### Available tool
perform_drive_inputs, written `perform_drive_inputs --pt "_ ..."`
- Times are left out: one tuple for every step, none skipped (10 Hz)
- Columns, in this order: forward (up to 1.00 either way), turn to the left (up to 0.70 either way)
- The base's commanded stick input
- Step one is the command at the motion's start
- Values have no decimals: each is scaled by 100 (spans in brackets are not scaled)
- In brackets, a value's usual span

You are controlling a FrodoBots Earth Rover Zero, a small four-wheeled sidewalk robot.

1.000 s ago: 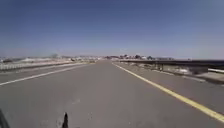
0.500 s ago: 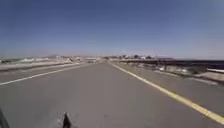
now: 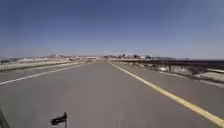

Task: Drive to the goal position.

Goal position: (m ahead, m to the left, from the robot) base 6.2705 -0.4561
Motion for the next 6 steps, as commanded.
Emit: perform_drive_inputs --pt "100 0" --pt "100 0" --pt "100 0" --pt "100 0" --pt "100 0" --pt "100 0"
